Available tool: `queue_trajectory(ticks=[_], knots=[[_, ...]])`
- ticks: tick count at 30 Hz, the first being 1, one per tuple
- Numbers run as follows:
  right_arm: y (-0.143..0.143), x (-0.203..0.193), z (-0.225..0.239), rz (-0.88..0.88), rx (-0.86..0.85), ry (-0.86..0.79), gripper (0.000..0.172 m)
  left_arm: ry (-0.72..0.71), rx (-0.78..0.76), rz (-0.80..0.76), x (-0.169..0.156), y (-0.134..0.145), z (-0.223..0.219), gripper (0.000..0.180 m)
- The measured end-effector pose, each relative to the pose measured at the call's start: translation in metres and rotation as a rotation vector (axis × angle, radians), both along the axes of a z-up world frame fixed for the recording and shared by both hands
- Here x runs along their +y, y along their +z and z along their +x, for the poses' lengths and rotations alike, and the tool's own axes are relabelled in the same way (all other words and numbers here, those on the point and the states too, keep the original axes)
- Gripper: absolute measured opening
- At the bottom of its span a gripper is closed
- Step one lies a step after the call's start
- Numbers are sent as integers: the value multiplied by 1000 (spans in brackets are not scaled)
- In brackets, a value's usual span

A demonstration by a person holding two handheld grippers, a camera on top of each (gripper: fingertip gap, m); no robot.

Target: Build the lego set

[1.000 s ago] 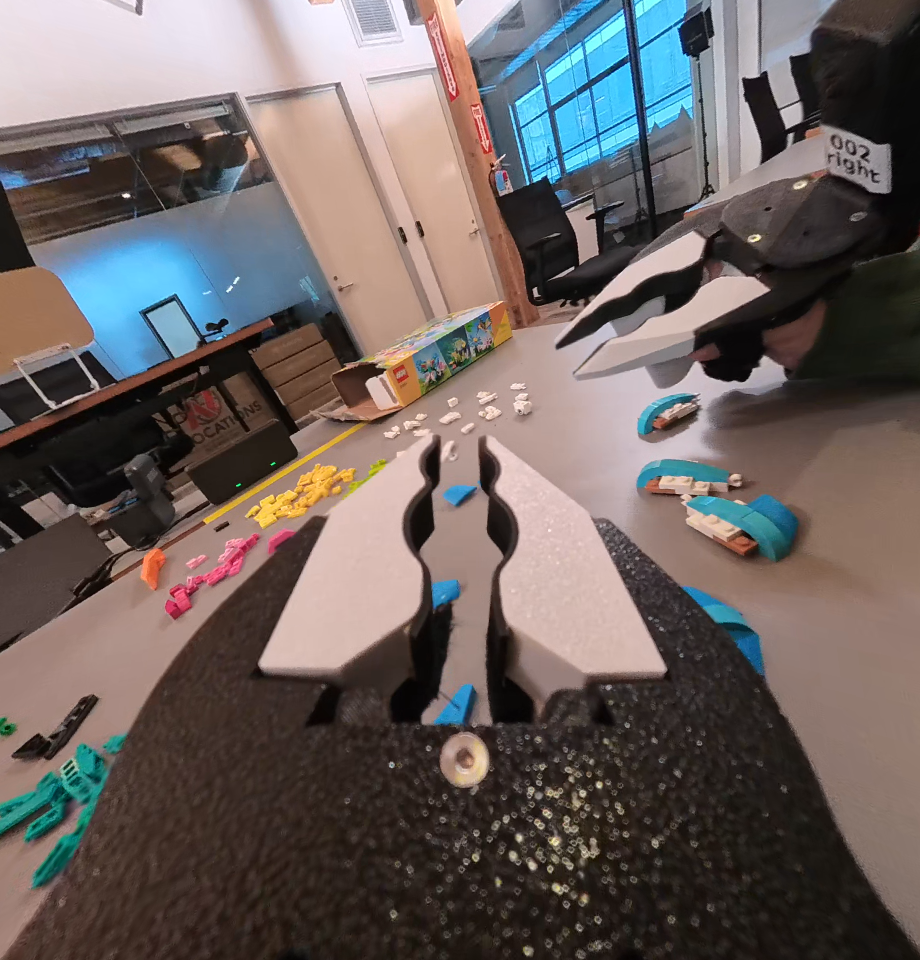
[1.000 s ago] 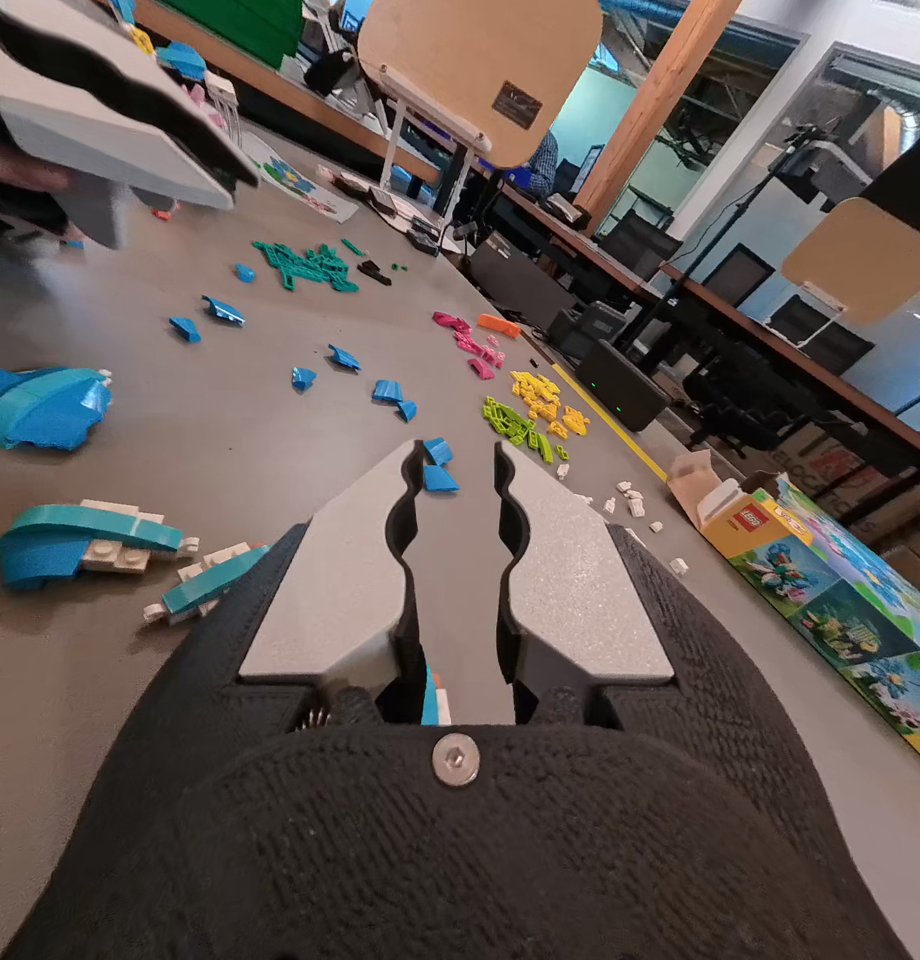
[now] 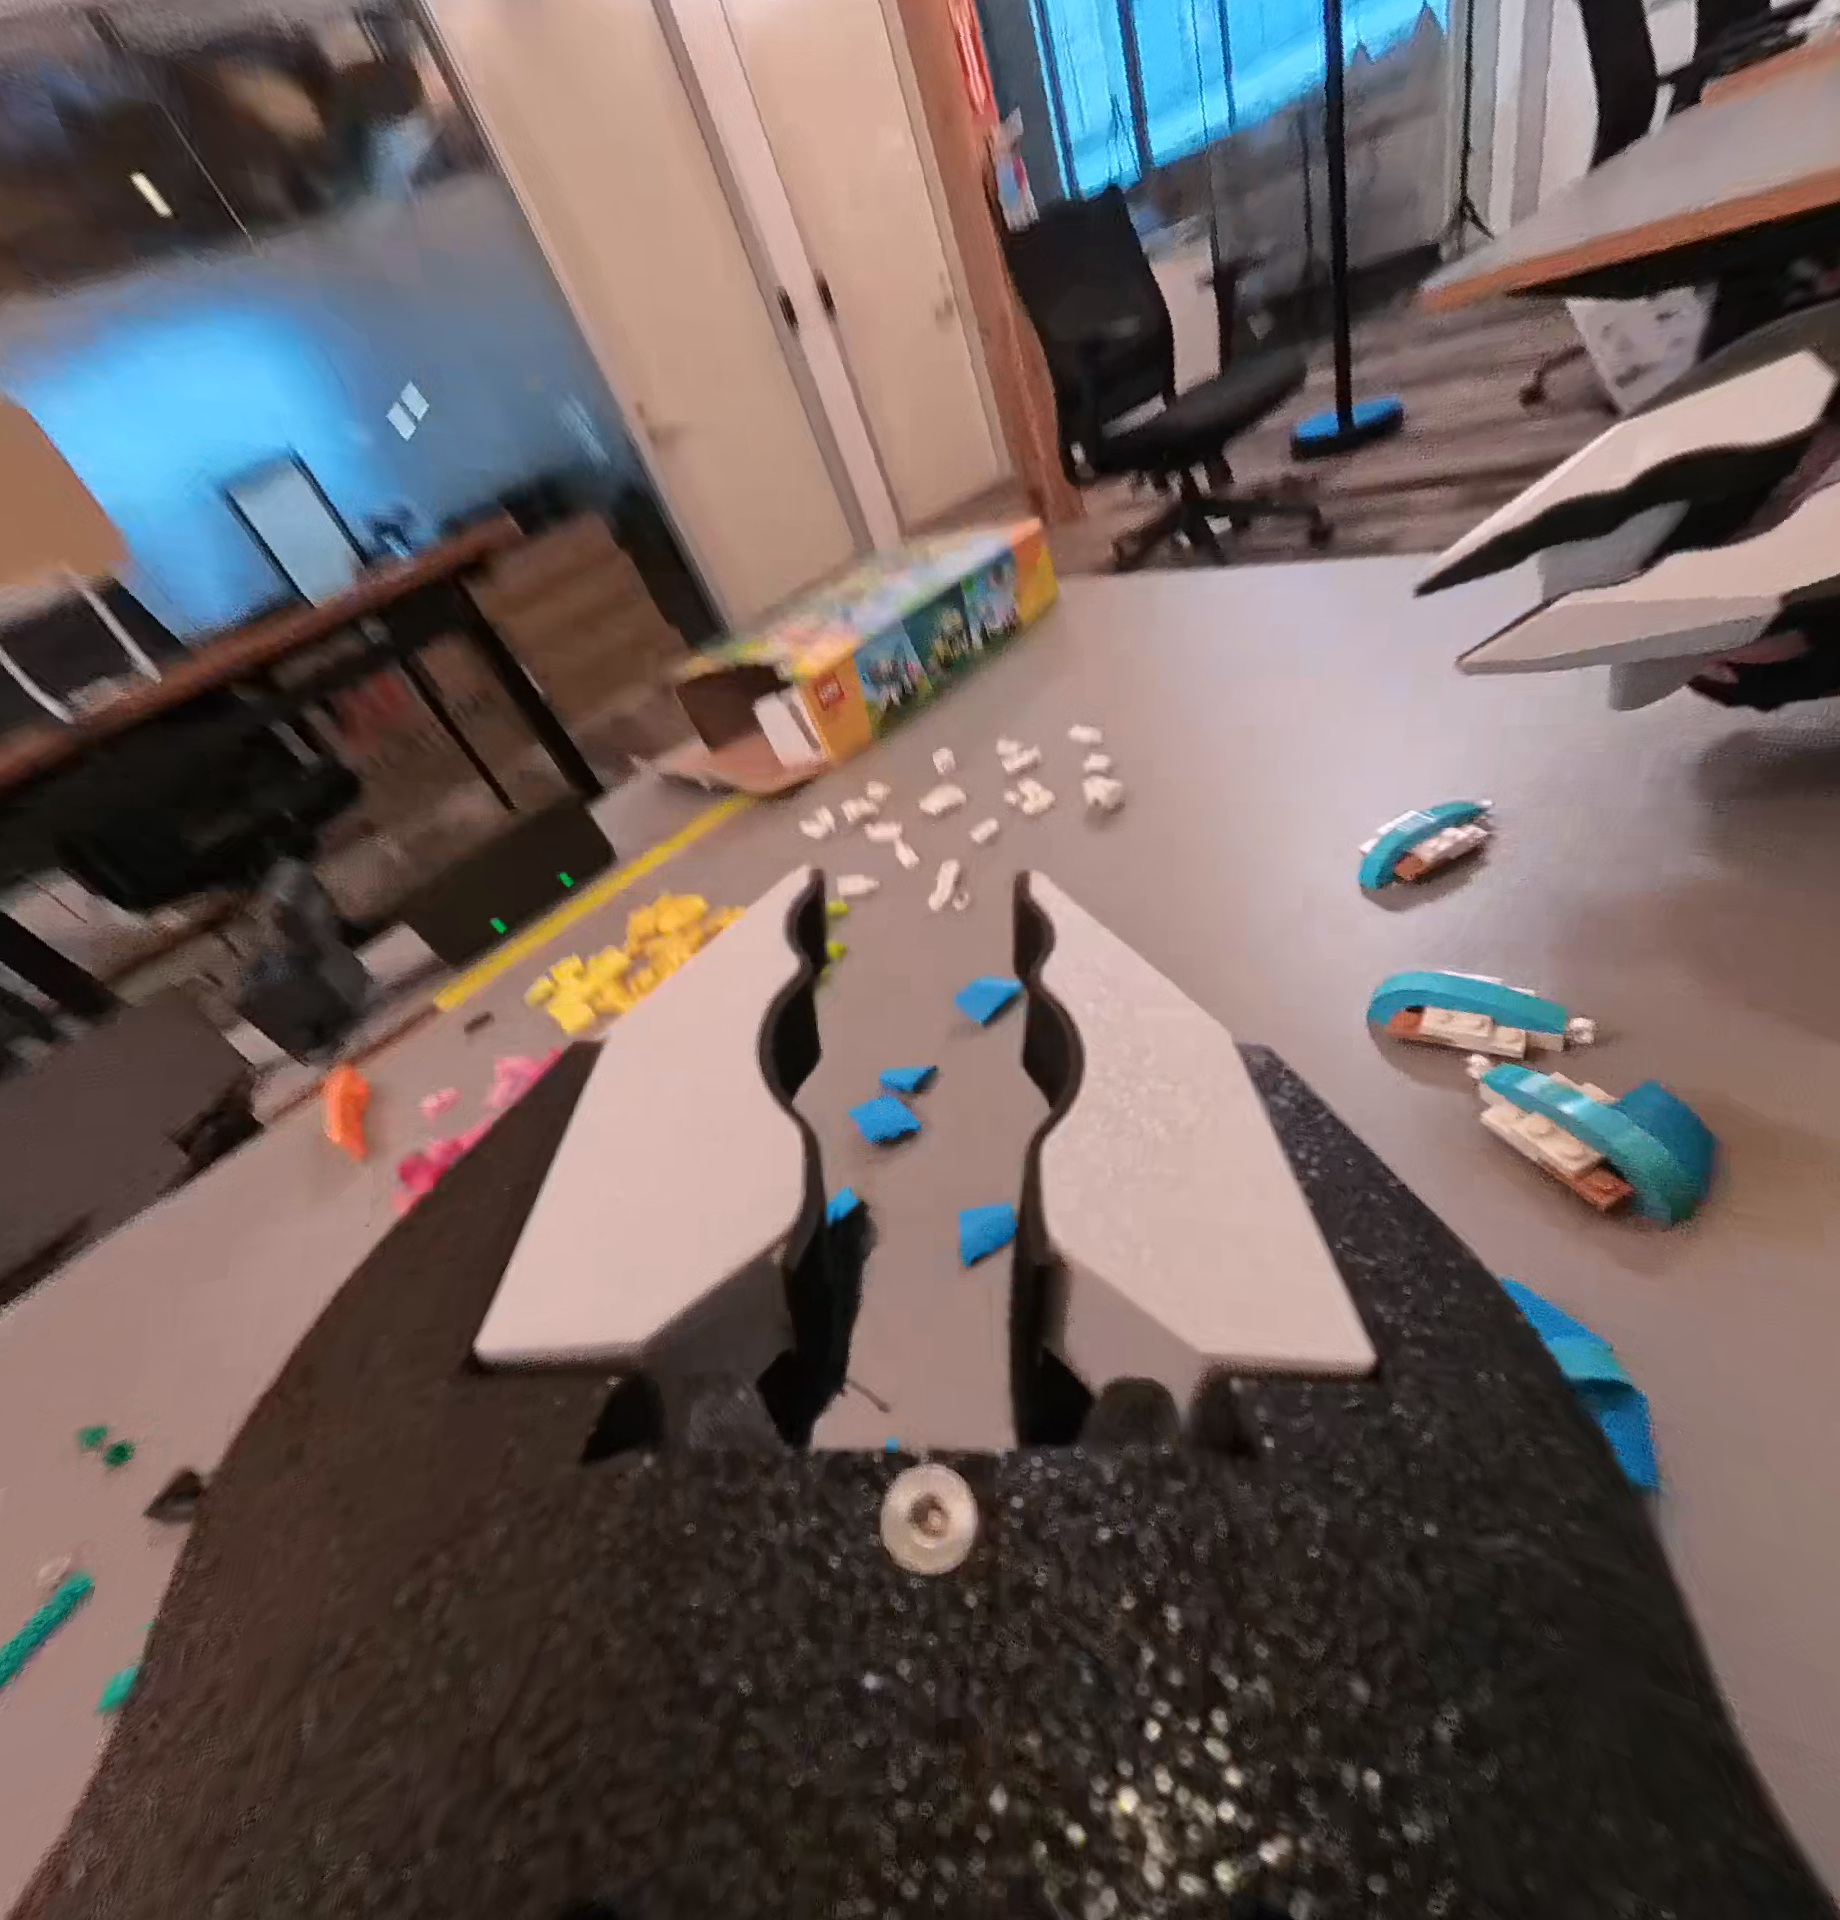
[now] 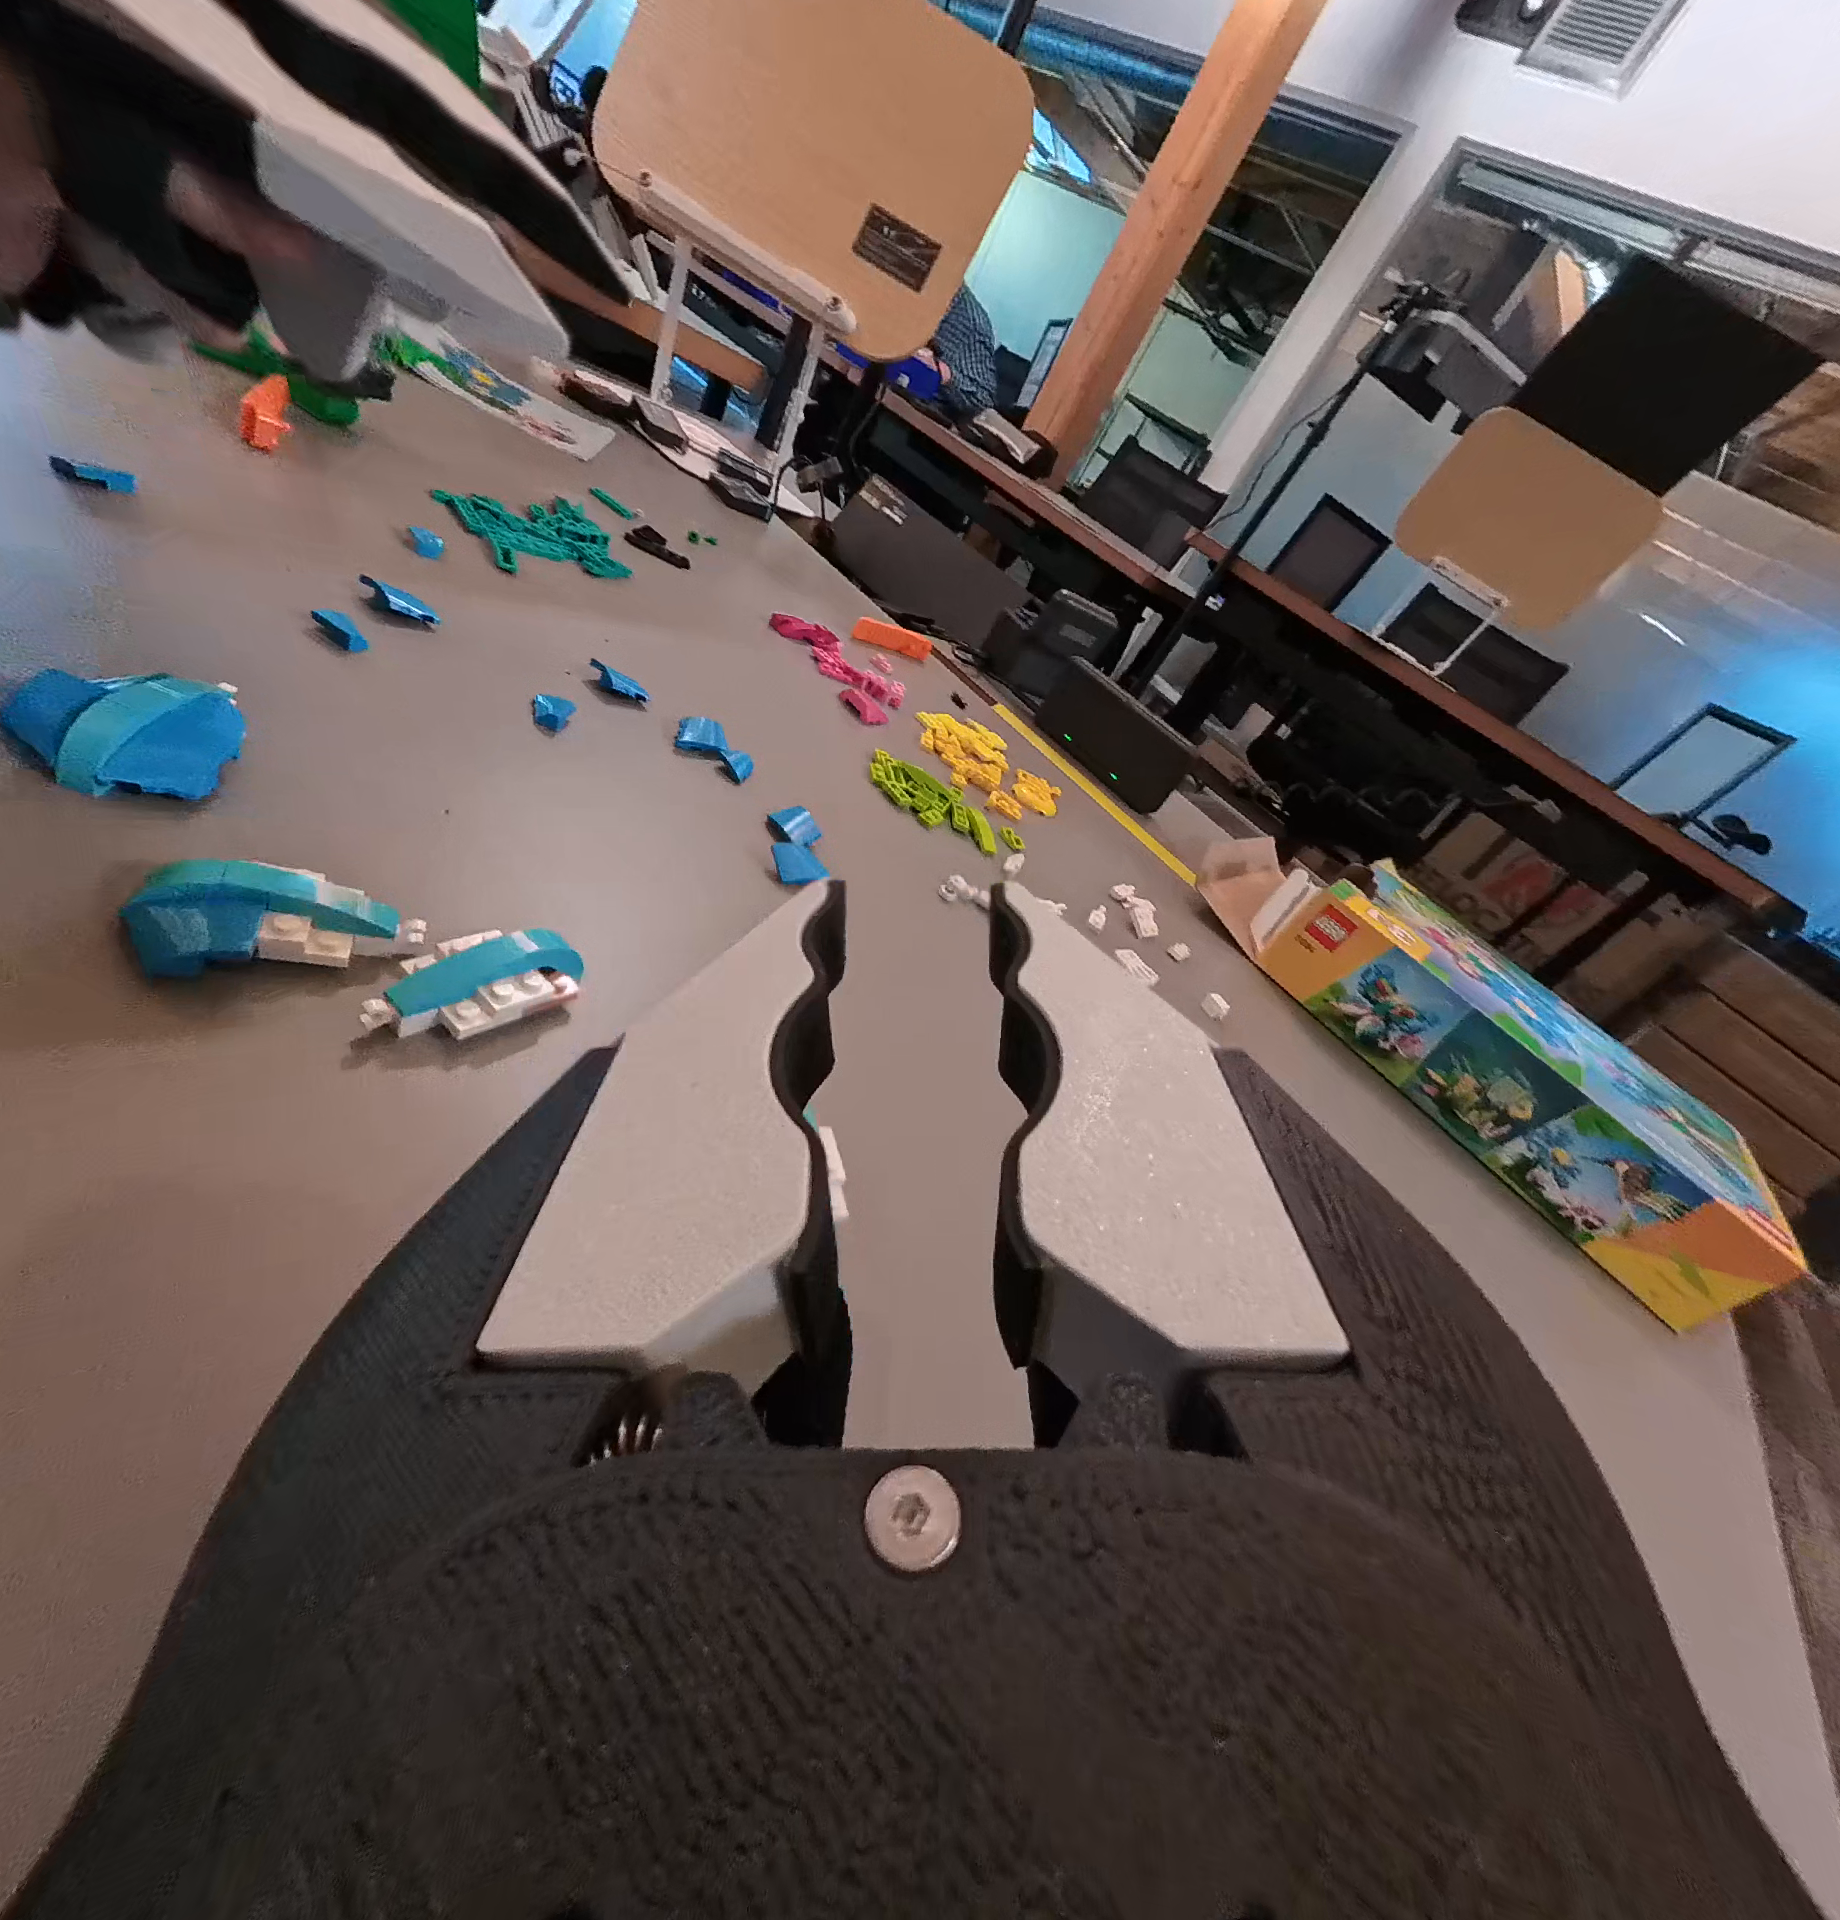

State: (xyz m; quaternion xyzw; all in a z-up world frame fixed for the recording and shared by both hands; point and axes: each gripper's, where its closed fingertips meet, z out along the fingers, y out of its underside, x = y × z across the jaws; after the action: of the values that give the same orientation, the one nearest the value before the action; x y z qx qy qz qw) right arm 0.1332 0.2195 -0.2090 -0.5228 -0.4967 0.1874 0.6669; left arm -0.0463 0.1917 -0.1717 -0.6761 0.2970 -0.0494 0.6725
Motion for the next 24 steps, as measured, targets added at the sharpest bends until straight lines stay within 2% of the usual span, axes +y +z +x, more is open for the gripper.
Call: queue_trajectory(ticks=[1, 4, 7, 11, 14, 17, 20, 24], knots=[[-1, 0, 3, -2, -1, -7, 27, -7, -26, -62, 2, 0, -5, 40], [-1, -3, 10, 4, -9, -30, 27, -18, -123, -90, 5, 11, -16, 42], [0, -4, 22, 27, -18, -79, 27, -19, -124, -43, 7, 18, -14, 40], [11, -9, 59, 68, 20, -207, 30, -82, -88, 43, 1, 24, 19, 40], [16, -17, 100, 85, 74, -352, 38, -128, -25, 52, -10, 14, 43, 45], [10, -42, 139, 28, 122, -466, 49, -173, -11, 31, -26, -3, 58, 53], [11, -84, 173, 23, 151, -579, 52, -216, -15, 14, -45, -15, 67, 61], [33, -143, 209, 170, 117, -742, 54, -251, -53, 9, -58, -9, 73, 68]])
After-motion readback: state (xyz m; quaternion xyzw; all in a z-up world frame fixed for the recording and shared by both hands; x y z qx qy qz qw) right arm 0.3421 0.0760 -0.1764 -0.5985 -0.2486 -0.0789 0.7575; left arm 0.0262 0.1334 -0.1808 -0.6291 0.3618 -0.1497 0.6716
